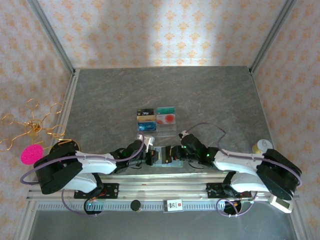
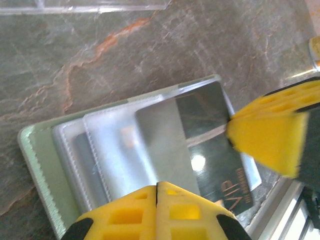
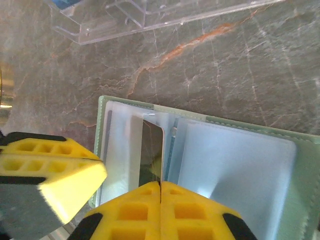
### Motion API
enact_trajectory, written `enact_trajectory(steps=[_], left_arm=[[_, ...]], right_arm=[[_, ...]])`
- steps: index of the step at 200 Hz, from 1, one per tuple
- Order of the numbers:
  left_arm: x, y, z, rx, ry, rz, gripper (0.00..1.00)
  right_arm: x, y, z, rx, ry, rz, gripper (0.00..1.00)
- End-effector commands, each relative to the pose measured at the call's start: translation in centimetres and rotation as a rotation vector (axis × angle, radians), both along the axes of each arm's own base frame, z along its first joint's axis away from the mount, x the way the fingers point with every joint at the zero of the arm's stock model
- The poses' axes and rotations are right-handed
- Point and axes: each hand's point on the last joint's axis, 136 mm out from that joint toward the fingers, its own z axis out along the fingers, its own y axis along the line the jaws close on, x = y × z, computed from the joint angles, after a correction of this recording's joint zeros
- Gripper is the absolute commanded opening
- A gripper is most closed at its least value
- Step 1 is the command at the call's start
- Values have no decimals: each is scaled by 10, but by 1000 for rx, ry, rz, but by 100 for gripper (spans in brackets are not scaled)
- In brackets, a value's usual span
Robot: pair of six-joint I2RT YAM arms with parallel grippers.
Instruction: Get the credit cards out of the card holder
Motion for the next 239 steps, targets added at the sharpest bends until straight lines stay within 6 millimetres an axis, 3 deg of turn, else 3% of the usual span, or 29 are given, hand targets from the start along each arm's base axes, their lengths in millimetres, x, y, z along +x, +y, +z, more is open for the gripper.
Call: enact_trajectory(steps=[1,16,56,80,101,117,145,174,203,239], left_arm=[[-3,7,-8,17,20,18,0],[-1,5,7,-22,-18,16,1],[2,-1,56,-183,-138,-7,30],[4,-1,71,-243,-165,-9,41],[7,5,78,-286,-162,1,44],[8,11,97,-374,-198,12,47],[7,19,143,-505,-322,2,53],[0,20,173,-596,-401,-36,54],[-3,25,187,-655,-445,-32,56],[-1,28,190,-652,-456,-18,58]], right_arm=[[-1,-18,-3,-51,-18,-29,0],[-2,-18,3,-39,-31,-23,0],[-3,-16,22,2,-72,-2,0],[-1,-12,33,22,-97,9,0],[2,-10,45,30,-125,15,0],[5,-7,65,64,-175,23,0],[11,2,114,180,-295,40,0],[8,18,163,359,-394,85,0],[5,28,196,459,-444,126,0],[2,32,214,518,-467,145,0]])
